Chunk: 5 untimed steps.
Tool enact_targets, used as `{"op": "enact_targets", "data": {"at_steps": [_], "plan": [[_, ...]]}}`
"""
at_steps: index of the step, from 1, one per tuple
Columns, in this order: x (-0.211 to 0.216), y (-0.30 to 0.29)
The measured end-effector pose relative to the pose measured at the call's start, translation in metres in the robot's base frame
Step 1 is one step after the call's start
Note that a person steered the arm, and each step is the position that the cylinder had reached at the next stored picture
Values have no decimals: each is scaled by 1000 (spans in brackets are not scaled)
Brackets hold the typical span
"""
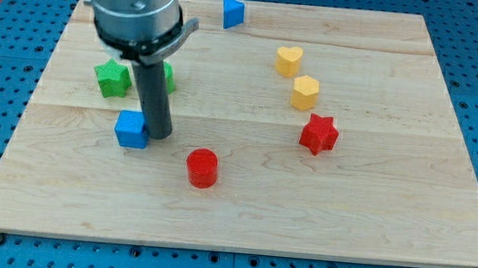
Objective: Move the blue triangle closer to the blue cube
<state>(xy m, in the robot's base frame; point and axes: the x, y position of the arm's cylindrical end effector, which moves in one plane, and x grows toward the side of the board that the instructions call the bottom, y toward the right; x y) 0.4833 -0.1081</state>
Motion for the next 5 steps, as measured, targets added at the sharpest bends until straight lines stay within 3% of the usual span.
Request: {"op": "enact_targets", "data": {"at_steps": [1,3,4,5], "plan": [[-30,21],[-98,2],[-108,9],[-142,71]]}}
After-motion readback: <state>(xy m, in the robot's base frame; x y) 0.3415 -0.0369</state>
